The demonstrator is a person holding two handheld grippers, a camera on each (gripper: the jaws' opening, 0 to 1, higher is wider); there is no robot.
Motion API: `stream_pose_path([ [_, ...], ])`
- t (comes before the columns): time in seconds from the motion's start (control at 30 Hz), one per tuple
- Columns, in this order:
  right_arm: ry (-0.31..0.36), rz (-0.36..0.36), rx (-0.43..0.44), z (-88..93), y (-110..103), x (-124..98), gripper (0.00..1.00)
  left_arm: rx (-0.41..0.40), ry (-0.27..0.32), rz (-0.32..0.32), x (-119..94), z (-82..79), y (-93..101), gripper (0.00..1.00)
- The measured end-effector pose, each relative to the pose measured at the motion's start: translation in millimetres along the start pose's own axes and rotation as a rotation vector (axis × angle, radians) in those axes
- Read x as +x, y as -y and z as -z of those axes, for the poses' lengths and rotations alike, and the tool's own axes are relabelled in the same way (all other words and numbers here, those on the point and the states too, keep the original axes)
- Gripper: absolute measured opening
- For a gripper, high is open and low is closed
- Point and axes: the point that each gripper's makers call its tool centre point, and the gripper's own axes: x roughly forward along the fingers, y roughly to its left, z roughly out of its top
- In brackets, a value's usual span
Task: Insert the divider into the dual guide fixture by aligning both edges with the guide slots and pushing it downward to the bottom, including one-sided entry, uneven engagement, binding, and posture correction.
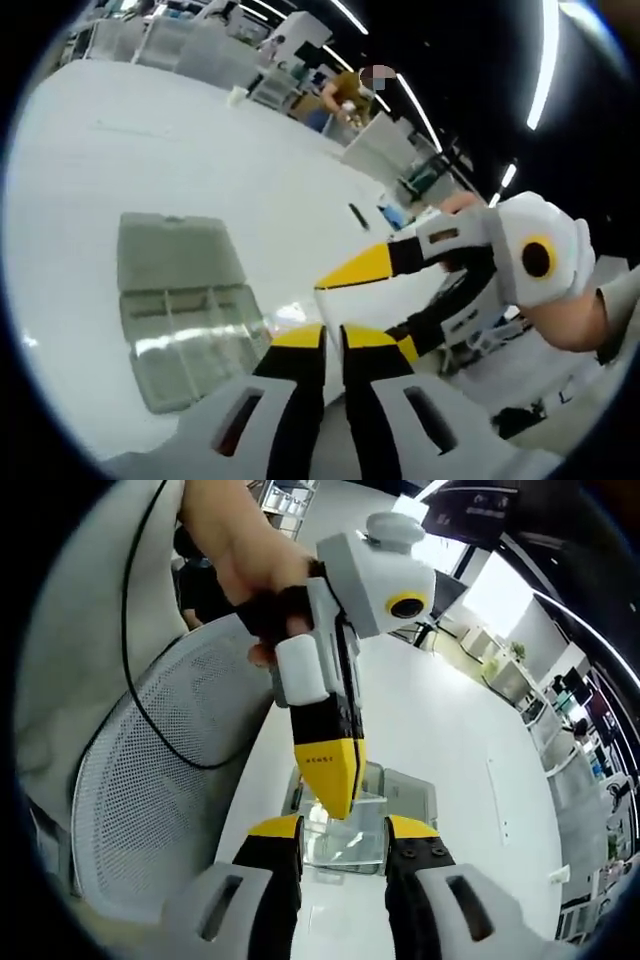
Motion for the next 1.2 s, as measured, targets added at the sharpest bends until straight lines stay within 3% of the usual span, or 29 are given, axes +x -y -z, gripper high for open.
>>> stream_pose_path([
  [0.9,-0.019,0.028,-0.031,-2.5,0.7,-1.0,0.29,-0.155,0.012,0.021,-1.2,2.5,-0.9,0.0],
  [1.2,-0.048,0.041,-0.037,4.8,8.5,-2.2,0.31,-0.123,0.022,0.025,-2.9,-1.2,-4.0,0.0],
])
